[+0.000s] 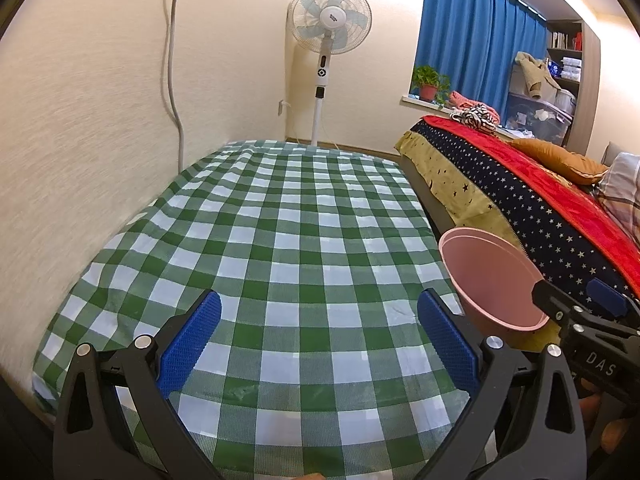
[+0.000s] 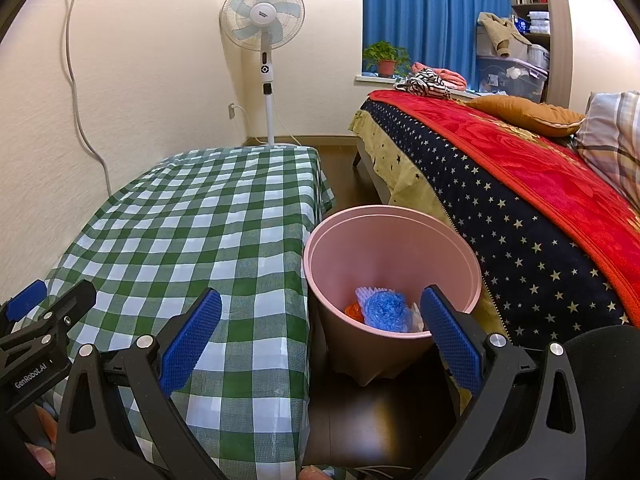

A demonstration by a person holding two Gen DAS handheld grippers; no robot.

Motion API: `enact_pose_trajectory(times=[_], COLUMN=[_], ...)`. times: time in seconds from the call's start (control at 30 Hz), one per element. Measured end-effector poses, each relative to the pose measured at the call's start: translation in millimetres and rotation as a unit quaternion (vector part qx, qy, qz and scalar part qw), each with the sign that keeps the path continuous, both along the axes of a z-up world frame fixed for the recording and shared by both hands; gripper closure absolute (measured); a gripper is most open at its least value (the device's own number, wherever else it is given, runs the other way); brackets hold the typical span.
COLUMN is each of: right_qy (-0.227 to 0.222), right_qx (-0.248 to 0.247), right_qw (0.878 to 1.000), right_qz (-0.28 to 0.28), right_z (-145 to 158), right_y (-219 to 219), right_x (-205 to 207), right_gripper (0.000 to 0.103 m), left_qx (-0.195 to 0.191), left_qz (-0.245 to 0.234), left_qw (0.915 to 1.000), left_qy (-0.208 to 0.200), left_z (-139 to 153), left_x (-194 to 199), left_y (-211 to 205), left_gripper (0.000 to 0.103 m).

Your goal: Collect trash

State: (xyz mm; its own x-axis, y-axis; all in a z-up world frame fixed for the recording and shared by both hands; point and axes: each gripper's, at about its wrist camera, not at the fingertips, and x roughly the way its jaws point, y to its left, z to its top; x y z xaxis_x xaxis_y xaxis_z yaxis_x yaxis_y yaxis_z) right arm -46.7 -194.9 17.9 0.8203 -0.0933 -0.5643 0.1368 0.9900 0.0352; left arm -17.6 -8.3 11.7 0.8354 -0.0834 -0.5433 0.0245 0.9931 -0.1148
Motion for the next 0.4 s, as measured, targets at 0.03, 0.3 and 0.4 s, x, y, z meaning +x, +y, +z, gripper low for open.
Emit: enact_pose_trajectory(times=[0.03,0.3,0.4], right_qy=[0.0,0.0,0.0], right_qx=[0.0,0.001,0.001], right_qw=[1.0,1.0,1.0], right_qz=[0.0,0.0,0.0], right_z=[-0.3,-0.3,-0.2], right_y=[-0.6,-0.5,-1.9], right_x=[-0.2,0.0,-0.8], right_gripper=[0.005,0.005,0.005], left_qx=[-0.002,0.0,-0.001], left_qz=[0.001,0.007,0.008], left_qw=[1.0,1.0,1.0], left_qy=[0.002,0.003,0.005], left_z=[-0.5,-1.7,-2.6], left_x=[0.4,1.8,3.2], left_y=[0.9,1.6,3.0], left_gripper=[0.008,0.008,0.008])
